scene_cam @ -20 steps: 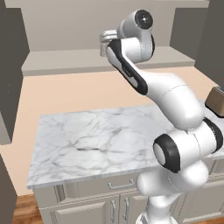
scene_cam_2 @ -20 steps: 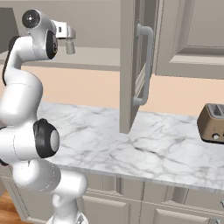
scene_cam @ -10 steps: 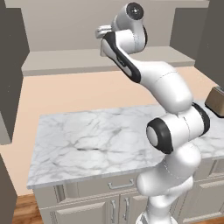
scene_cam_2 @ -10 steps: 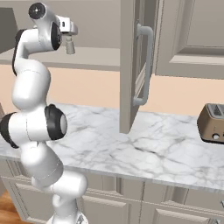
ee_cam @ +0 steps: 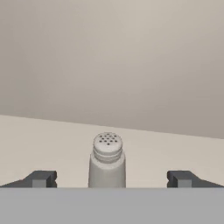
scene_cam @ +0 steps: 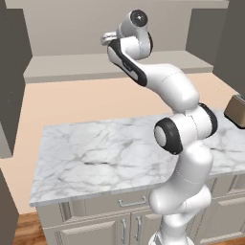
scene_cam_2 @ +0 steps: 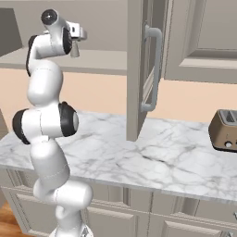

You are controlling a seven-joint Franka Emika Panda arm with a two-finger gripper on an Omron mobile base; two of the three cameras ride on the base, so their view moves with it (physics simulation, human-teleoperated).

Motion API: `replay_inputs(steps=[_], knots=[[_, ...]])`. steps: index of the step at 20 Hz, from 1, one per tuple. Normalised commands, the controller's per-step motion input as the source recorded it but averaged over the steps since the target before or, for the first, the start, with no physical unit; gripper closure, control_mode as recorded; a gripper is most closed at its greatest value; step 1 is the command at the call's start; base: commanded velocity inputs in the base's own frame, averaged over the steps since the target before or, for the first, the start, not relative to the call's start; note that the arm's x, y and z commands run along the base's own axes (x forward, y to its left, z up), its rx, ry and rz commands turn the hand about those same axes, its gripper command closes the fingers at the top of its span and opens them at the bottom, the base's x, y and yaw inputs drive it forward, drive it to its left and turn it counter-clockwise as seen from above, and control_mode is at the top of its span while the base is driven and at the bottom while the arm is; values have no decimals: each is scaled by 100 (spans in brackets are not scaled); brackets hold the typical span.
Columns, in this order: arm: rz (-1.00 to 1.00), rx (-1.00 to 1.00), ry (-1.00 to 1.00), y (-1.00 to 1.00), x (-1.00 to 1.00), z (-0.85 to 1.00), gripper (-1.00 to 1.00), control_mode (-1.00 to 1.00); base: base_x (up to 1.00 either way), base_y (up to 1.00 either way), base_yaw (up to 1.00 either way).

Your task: Retrieve the shaker from the cabinet and place it next the steak on a plate on the dining table.

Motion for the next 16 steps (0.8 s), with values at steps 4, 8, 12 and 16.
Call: replay_inputs(steps=[4,8,12,16], knots=[[0,0,0,35,59,-45,-100,-100,0,0,0],[0,0,0,6,50,-30,-100,-100,0,0,0],[0,0,0,0,45,-31,100,-100,0,0,0],[0,0,1,0,28,-27,100,-100,0,0,0]])
